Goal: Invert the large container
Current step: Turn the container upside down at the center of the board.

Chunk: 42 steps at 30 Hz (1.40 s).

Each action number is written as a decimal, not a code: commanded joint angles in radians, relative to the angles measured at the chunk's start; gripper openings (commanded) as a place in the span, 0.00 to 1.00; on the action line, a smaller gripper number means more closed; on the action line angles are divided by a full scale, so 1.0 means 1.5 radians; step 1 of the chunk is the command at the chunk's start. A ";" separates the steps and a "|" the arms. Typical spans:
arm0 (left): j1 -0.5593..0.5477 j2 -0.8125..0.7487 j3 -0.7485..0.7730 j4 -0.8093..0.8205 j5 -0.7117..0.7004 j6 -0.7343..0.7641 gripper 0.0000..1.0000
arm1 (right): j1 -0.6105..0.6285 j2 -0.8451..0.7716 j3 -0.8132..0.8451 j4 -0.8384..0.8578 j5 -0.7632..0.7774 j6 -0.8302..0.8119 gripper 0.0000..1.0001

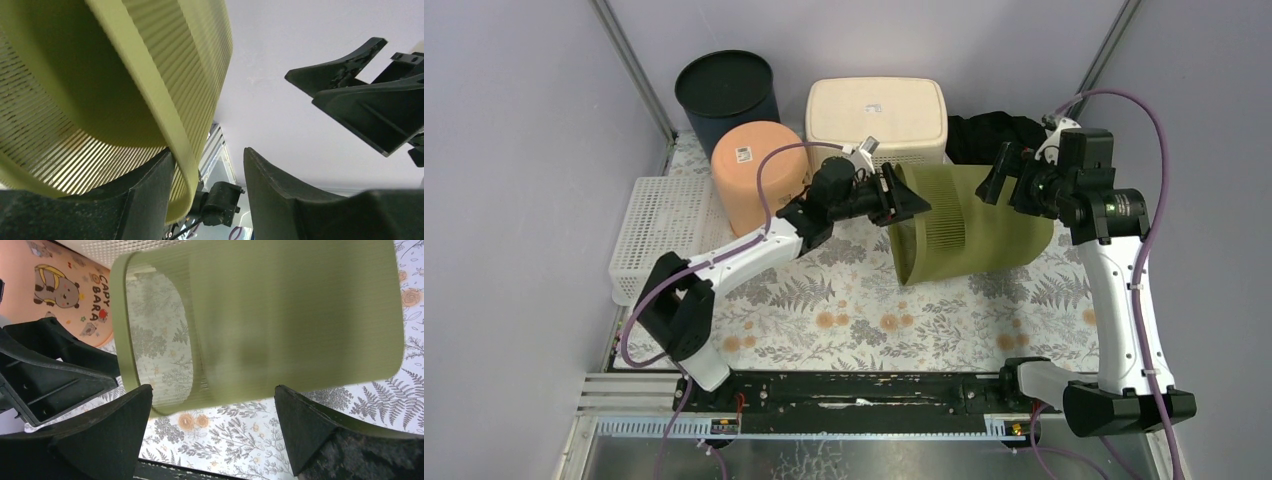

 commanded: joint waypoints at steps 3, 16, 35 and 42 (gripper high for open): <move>0.021 0.069 0.083 -0.016 0.021 0.012 0.61 | -0.045 -0.001 0.009 0.054 -0.062 0.010 0.99; 0.021 0.185 0.179 -0.027 0.037 -0.020 0.58 | -0.122 0.011 -0.028 0.109 -0.166 0.033 0.99; 0.030 0.257 0.042 0.720 0.079 -0.410 0.00 | -0.188 0.179 0.354 -0.067 -0.067 0.015 0.99; 0.020 0.329 0.081 0.941 0.023 -0.523 0.00 | -0.189 0.174 0.368 -0.063 -0.011 0.045 0.99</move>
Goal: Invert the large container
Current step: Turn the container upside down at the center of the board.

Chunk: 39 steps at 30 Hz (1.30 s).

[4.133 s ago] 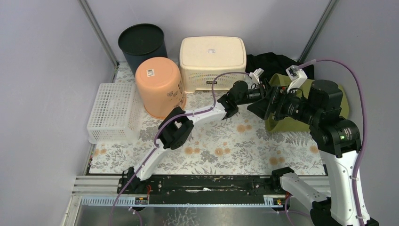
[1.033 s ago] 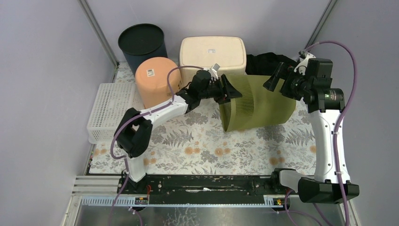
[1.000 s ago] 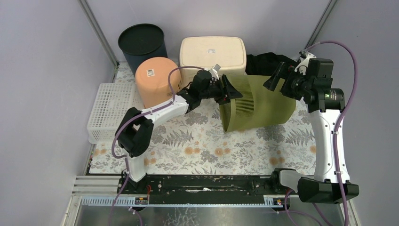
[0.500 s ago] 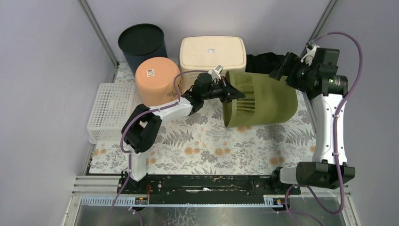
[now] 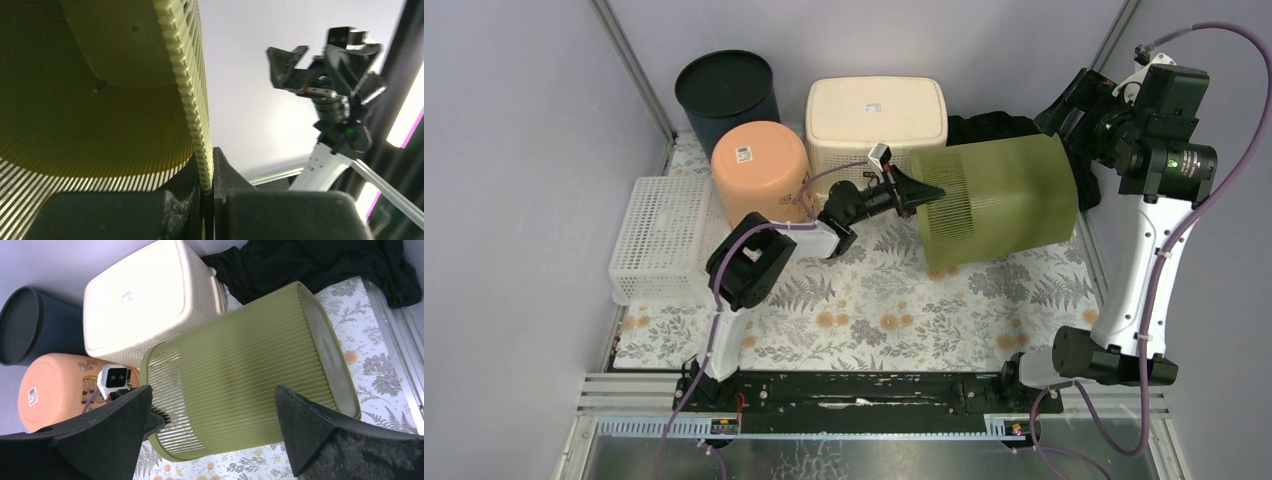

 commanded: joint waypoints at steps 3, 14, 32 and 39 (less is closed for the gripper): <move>-0.017 0.028 0.065 0.315 -0.068 -0.090 0.00 | -0.001 0.003 0.024 -0.014 0.076 0.024 0.99; -0.074 0.177 0.209 0.330 -0.152 -0.128 0.00 | -0.013 0.038 0.087 -0.017 0.212 0.012 0.99; -0.080 0.348 0.312 0.339 -0.120 -0.180 0.00 | -0.050 0.031 0.029 0.056 0.371 -0.023 0.99; -0.060 0.324 0.209 0.335 -0.076 -0.166 0.00 | -0.050 0.039 -0.027 0.075 0.261 -0.014 0.99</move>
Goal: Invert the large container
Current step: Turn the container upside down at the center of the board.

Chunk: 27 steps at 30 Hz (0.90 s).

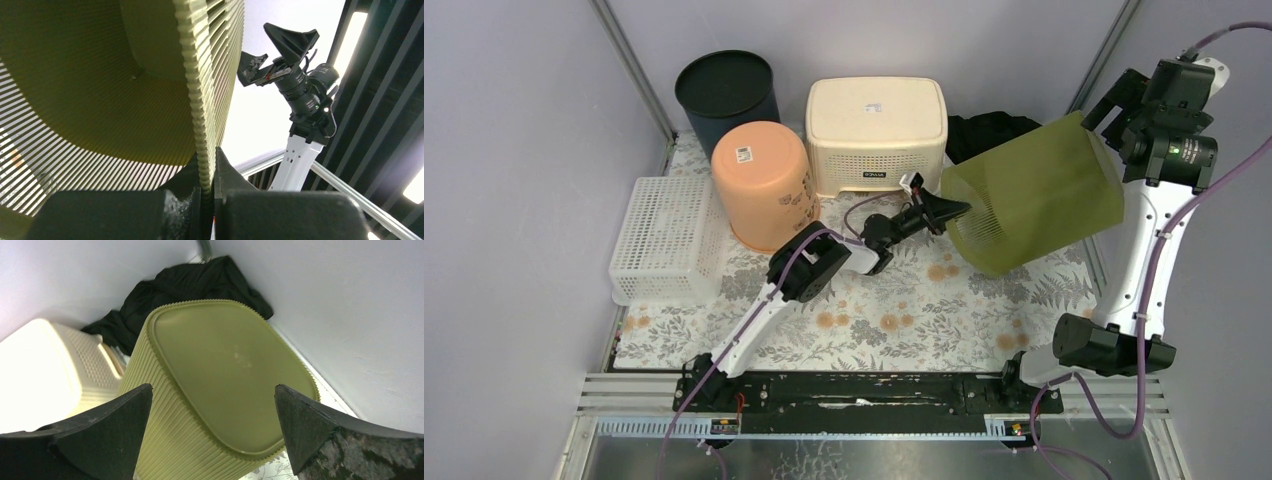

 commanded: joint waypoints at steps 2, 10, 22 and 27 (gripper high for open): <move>0.014 -0.013 -0.026 0.059 0.056 0.013 0.00 | -0.002 0.000 -0.052 0.055 -0.101 0.004 0.99; 0.016 -0.001 -0.055 0.057 0.076 0.021 0.02 | -0.002 -0.028 -0.163 0.091 -0.199 0.010 0.94; 0.020 -0.013 -0.126 0.053 0.122 0.037 0.13 | 0.003 -0.087 -0.220 0.099 -0.334 0.041 0.79; 0.025 -0.026 -0.193 0.051 0.139 0.041 0.37 | 0.020 -0.117 -0.244 0.098 -0.364 0.049 0.79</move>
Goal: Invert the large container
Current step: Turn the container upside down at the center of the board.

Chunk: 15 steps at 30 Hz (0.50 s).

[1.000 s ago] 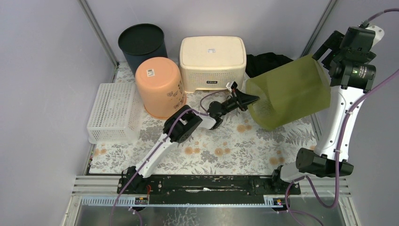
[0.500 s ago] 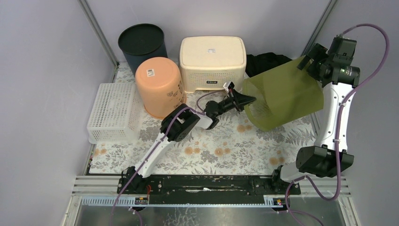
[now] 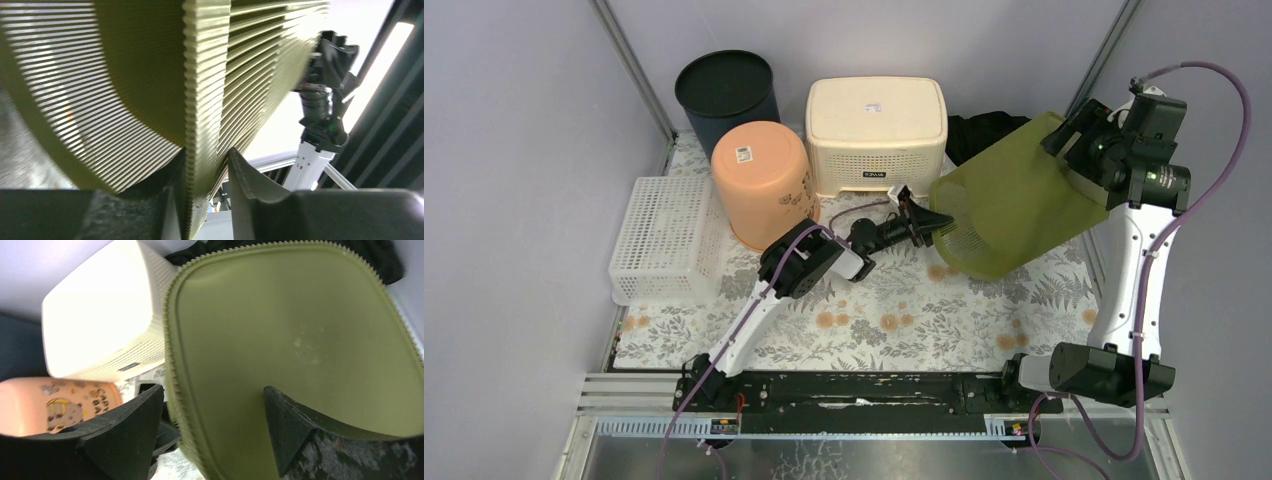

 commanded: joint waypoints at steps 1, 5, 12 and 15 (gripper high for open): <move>0.005 0.015 -0.079 0.047 0.073 0.033 0.40 | 0.027 -0.032 -0.020 -0.007 -0.084 0.023 0.79; 0.010 0.009 -0.116 0.046 0.087 0.029 0.46 | 0.050 -0.038 -0.043 0.001 -0.088 0.027 0.79; 0.015 0.017 -0.159 0.037 0.114 0.023 0.70 | 0.073 -0.045 -0.086 0.021 -0.094 0.028 0.79; 0.018 0.016 -0.190 0.030 0.121 0.030 0.98 | 0.072 -0.047 -0.093 0.024 -0.096 0.024 0.79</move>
